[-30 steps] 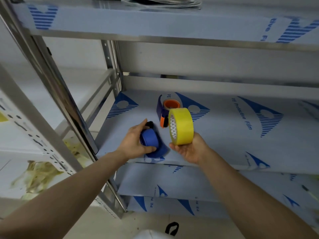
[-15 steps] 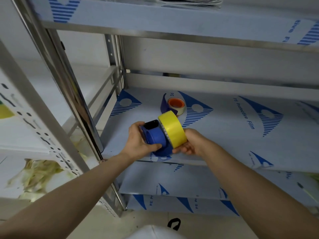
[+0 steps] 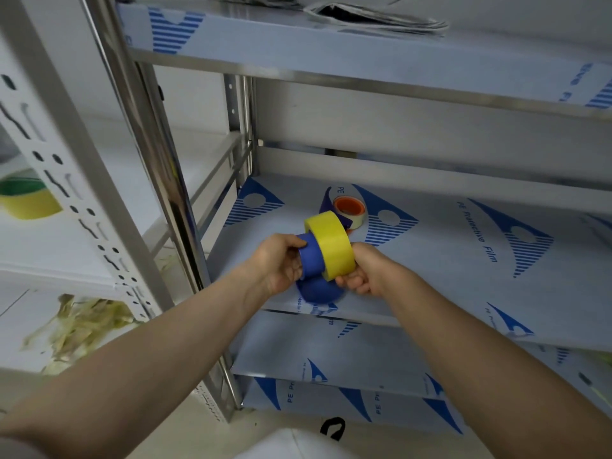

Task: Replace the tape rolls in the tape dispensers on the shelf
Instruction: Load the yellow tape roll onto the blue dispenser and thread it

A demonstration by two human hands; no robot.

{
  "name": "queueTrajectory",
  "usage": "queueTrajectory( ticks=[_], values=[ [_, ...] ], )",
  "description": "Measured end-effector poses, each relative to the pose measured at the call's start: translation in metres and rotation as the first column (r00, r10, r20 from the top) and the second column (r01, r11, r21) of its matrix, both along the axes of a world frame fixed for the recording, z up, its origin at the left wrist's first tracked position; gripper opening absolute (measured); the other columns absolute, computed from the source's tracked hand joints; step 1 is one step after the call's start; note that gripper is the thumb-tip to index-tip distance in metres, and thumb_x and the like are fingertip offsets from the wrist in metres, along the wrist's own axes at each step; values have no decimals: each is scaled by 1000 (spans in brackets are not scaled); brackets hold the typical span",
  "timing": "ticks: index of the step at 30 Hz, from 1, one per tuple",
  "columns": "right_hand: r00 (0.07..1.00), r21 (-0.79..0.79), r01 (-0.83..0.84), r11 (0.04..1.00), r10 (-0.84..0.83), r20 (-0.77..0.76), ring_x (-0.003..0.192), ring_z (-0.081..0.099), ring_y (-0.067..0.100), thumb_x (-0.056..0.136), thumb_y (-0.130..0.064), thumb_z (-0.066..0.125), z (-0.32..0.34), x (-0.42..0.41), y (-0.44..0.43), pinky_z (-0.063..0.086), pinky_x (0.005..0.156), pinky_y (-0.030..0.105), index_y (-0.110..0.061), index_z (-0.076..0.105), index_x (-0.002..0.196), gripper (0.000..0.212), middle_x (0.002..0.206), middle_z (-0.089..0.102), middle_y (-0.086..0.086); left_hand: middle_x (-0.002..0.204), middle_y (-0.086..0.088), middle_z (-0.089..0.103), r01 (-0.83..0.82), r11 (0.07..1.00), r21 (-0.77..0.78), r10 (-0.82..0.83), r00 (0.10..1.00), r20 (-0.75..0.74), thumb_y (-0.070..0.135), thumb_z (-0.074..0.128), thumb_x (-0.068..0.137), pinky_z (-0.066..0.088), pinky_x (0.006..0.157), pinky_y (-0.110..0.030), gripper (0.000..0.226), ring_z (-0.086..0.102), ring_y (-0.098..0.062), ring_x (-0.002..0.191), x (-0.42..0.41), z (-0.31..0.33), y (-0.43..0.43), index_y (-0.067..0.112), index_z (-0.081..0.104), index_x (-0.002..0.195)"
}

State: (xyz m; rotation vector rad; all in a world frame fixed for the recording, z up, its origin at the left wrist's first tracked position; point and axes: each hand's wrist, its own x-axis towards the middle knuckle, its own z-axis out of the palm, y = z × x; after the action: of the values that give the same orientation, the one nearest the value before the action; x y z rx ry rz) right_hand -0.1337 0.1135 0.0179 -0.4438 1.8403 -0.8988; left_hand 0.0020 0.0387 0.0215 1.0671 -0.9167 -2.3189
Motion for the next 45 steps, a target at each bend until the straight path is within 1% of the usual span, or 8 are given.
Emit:
queueTrajectory(
  ticks=[5,10,14,18,25,30,39,45],
  values=[
    [996,-2,-33,999,33,83,29,28,8,88,-23,35,-2,8,-5,13,33,10,-13,51,64,31,48,54,10,44,-2,60,54,999,6,-54,998,-34,29,31,91,46,39,-15,35,58,-15,35,0,14,-2,10,54,71],
    [986,-50,-64,997,71,153,30,35,9,93,-31,36,1,21,-8,19,31,12,-11,55,68,37,49,54,8,69,-9,70,88,996,14,-87,995,-53,53,48,86,55,57,-25,49,67,-22,62,-3,15,-9,7,65,86],
    [994,11,-112,994,112,16,31,45,12,96,-43,33,4,32,-10,30,34,13,-6,55,93,43,52,61,13,101,-14,68,65,986,-152,-52,995,86,32,68,82,54,64,-31,45,65,-24,83,-7,11,-8,3,61,116],
    [946,84,-128,988,147,-288,35,47,17,98,-42,29,3,24,-13,33,38,18,0,51,107,48,58,61,14,94,-13,68,110,968,-226,-86,990,113,10,70,80,56,56,-28,42,66,-22,79,-3,1,-7,-1,58,119],
    [993,-189,98,977,-83,83,98,65,27,83,-66,45,-2,13,-14,52,91,43,-16,58,112,60,105,68,11,101,-12,68,196,901,-387,-158,979,130,-9,72,70,58,70,-28,51,66,-21,86,-3,-13,0,0,57,118],
    [979,-334,205,920,-185,92,101,65,26,88,-38,59,-6,17,-15,53,89,39,-9,59,109,36,110,67,12,98,-14,65,244,861,-446,-151,961,234,-20,70,64,55,78,-36,55,62,-27,90,-1,-22,4,3,56,111],
    [992,-423,118,898,-127,6,101,65,28,94,-33,50,-17,23,-7,52,93,43,-8,64,102,30,110,68,17,105,-19,62,154,921,-358,-83,975,206,8,56,86,50,88,-43,16,59,-29,95,-5,-19,7,7,59,101],
    [980,-479,-112,871,16,-201,107,62,29,94,-31,51,-26,32,1,47,98,52,-18,64,116,28,113,67,13,89,-14,65,101,937,-333,-44,984,173,14,50,90,55,63,-30,26,63,-22,76,-6,-15,3,-1,57,110]
  ],
)
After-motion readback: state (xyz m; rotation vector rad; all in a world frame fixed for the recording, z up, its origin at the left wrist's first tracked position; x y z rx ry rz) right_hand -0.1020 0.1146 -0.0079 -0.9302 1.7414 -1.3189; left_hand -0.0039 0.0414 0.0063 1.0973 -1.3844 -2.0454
